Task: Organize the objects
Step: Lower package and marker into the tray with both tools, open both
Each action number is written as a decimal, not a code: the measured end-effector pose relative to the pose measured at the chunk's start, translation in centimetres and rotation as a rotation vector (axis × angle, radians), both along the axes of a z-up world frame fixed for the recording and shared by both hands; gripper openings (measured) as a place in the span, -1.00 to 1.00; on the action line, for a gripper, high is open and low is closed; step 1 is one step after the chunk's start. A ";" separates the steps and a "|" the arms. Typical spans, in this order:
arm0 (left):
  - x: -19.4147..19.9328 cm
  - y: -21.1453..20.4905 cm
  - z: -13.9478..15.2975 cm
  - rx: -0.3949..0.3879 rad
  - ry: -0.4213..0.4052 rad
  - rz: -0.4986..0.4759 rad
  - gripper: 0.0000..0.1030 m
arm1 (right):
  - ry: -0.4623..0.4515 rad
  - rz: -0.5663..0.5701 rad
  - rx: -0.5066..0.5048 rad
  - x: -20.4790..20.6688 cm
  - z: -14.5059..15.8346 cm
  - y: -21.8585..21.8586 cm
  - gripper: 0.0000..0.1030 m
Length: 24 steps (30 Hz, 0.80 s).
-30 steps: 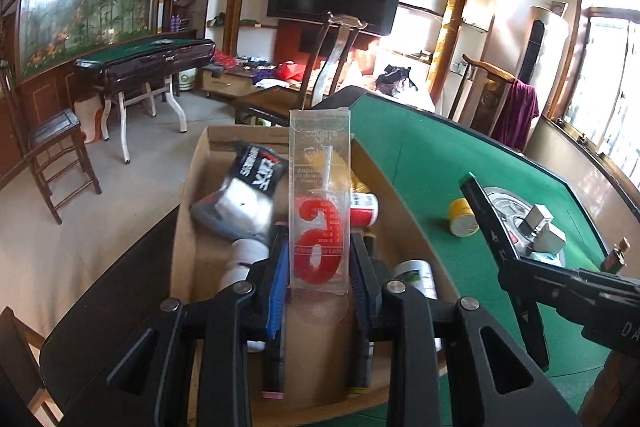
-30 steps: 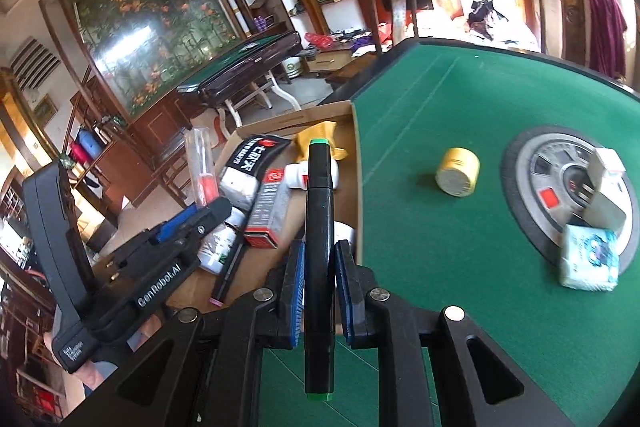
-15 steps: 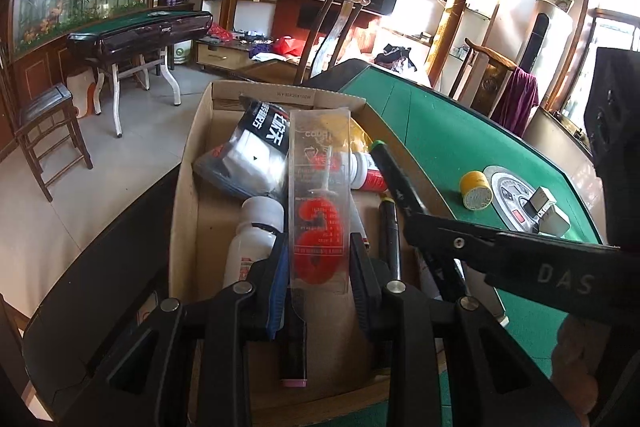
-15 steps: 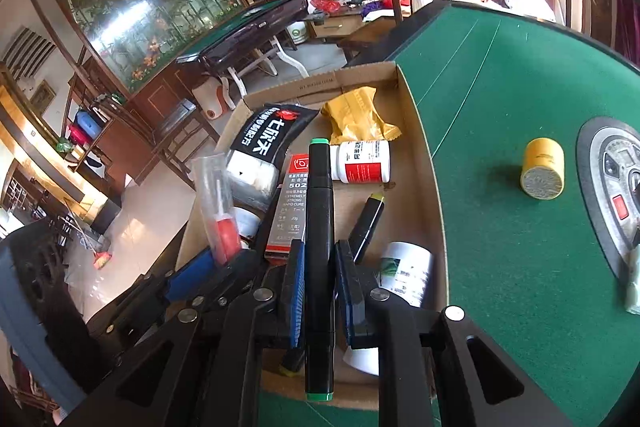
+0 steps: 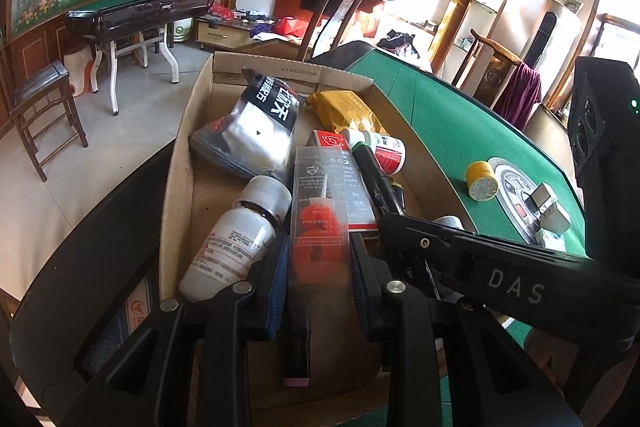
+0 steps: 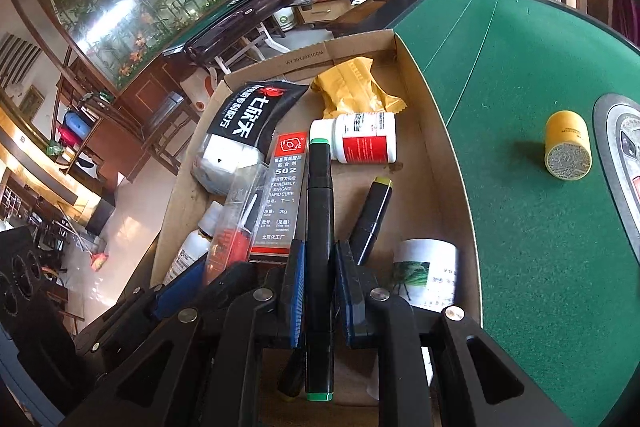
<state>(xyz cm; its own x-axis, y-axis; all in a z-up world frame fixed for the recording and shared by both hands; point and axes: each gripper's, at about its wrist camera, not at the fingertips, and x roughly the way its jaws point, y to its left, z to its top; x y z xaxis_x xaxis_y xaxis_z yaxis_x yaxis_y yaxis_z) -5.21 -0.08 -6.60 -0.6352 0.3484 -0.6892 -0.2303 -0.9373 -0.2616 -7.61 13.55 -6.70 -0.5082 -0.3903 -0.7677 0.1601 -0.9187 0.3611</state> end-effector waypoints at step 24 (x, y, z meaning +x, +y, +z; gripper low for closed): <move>0.0 0.2 0.0 0.002 0.007 -0.009 -0.47 | 0.035 0.002 0.029 0.6 0.2 -0.2 -0.68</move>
